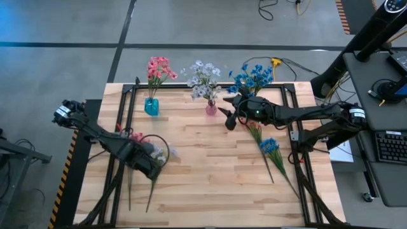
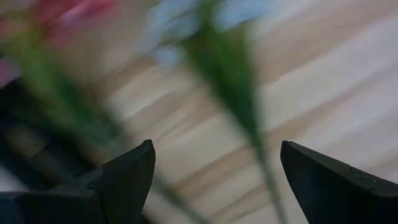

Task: Sort flowers into vase by color
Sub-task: Put the left pink flowers into the blue vase

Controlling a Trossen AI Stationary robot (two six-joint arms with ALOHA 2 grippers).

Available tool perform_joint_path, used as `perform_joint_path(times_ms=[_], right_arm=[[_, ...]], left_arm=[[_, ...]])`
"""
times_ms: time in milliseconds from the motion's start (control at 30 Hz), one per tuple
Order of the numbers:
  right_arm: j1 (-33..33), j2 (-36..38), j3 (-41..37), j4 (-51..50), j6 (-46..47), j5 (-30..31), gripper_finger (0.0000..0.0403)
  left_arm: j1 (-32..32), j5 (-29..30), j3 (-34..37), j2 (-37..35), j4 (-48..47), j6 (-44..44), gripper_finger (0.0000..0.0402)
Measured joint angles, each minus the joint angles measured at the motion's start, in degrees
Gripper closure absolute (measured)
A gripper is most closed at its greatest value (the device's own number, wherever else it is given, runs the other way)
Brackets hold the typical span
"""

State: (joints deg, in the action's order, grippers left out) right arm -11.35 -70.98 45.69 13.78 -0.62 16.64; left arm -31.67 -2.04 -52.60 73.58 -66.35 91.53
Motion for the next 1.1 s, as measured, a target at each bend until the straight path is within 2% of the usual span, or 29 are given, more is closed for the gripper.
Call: perform_joint_path(times_ms=[100,267,667,867,1100], right_arm=[[0.0,0.1,0.0,-0.5,0.0,0.0,0.0181],[0.0,0.1,0.0,-0.4,0.0,0.0,0.0181],[0.9,0.1,0.0,-0.3,0.1,-0.1,0.0181],[1.3,0.1,0.0,-0.3,0.2,-0.1,0.0182],[1.4,0.1,0.0,-0.3,0.2,-0.1,0.0182]], left_arm=[[-1.1,-2.1,0.0,0.9,-5.0,6.3,0.0075],[-1.7,-2.1,0.9,3.6,-5.7,11.0,0.0075],[-1.6,-4.0,5.4,11.8,-4.2,13.4,0.0075],[-1.3,-5.4,8.6,13.1,-3.9,16.4,0.0081],[-1.3,-5.7,11.5,13.1,2.6,16.8,0.0108]])
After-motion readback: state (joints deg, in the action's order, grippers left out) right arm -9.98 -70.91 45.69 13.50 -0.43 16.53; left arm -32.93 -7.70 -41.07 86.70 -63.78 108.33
